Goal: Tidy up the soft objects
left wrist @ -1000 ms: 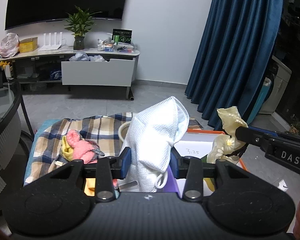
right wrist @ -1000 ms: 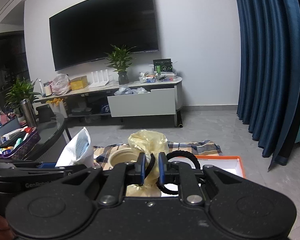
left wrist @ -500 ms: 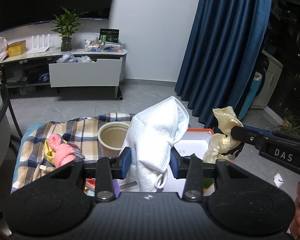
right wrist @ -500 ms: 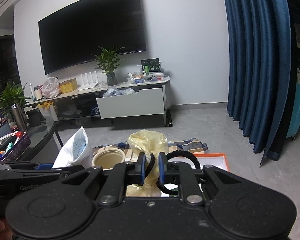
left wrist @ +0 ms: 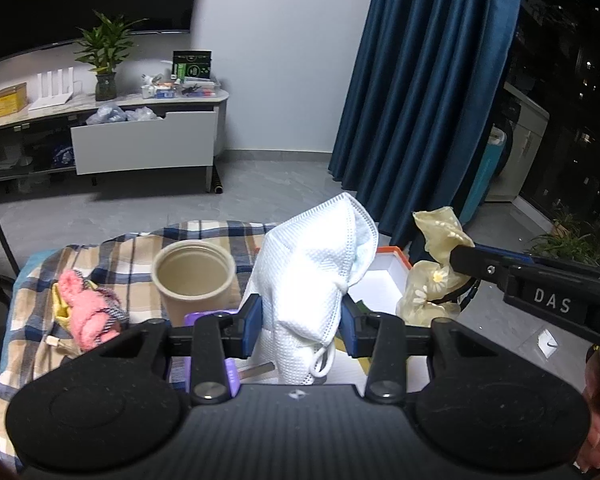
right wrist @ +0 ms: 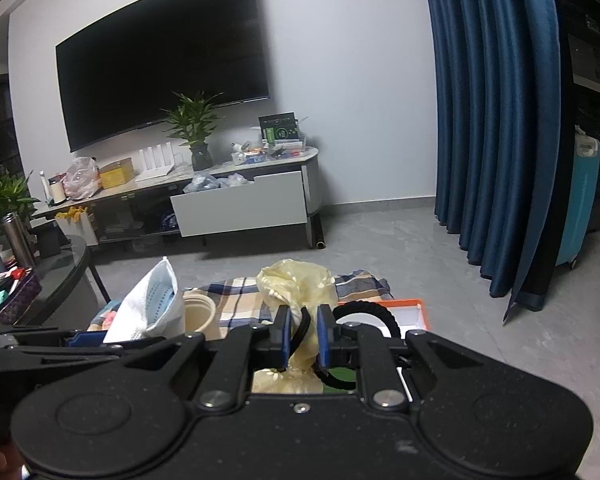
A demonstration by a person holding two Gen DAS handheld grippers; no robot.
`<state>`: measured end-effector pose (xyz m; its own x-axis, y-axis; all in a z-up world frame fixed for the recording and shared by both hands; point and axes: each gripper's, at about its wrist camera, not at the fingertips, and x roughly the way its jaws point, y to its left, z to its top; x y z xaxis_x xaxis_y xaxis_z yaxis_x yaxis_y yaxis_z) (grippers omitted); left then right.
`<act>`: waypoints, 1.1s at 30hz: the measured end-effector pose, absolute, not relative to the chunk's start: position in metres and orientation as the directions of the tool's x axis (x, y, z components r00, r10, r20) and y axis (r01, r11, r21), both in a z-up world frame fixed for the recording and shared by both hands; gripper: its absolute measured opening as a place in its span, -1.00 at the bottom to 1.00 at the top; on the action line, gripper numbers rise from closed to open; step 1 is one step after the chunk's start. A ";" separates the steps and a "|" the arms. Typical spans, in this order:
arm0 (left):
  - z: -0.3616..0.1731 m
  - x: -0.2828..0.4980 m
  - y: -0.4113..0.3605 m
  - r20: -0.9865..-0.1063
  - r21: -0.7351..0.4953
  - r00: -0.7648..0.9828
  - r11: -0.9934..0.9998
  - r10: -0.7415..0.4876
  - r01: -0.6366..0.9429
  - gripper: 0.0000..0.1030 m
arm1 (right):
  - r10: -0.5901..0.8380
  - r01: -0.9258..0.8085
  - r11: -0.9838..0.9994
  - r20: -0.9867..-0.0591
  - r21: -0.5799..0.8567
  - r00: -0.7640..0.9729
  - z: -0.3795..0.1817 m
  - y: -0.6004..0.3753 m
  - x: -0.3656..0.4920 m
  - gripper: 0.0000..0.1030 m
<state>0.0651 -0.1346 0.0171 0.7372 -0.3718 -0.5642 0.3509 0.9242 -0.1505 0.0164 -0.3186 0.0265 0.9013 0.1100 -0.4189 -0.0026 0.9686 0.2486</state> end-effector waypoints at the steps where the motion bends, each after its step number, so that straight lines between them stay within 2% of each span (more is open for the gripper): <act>1: 0.016 0.066 -0.137 -0.566 -0.151 0.734 0.923 -0.375 0.355 -0.20 | 0.106 0.002 0.969 -0.421 0.248 0.901 0.026 -0.320 0.017 -0.66; 20: 0.002 0.094 -0.175 -0.603 -0.186 0.674 0.897 -0.426 0.401 -0.20 | 0.041 0.085 0.967 -0.476 0.239 0.878 0.003 -0.358 0.045 -0.66; 33: -0.013 0.125 -0.196 -0.656 -0.202 0.639 0.909 -0.403 0.365 -0.20 | 0.018 0.122 0.967 -0.536 0.225 0.844 -0.024 -0.381 0.078 -0.66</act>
<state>0.1255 -0.1962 -0.0130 0.6388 -0.4026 -0.6557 0.3654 0.9087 -0.2019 0.0781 -0.3811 -0.0243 0.8442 0.0182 -0.5358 0.1217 0.9668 0.2246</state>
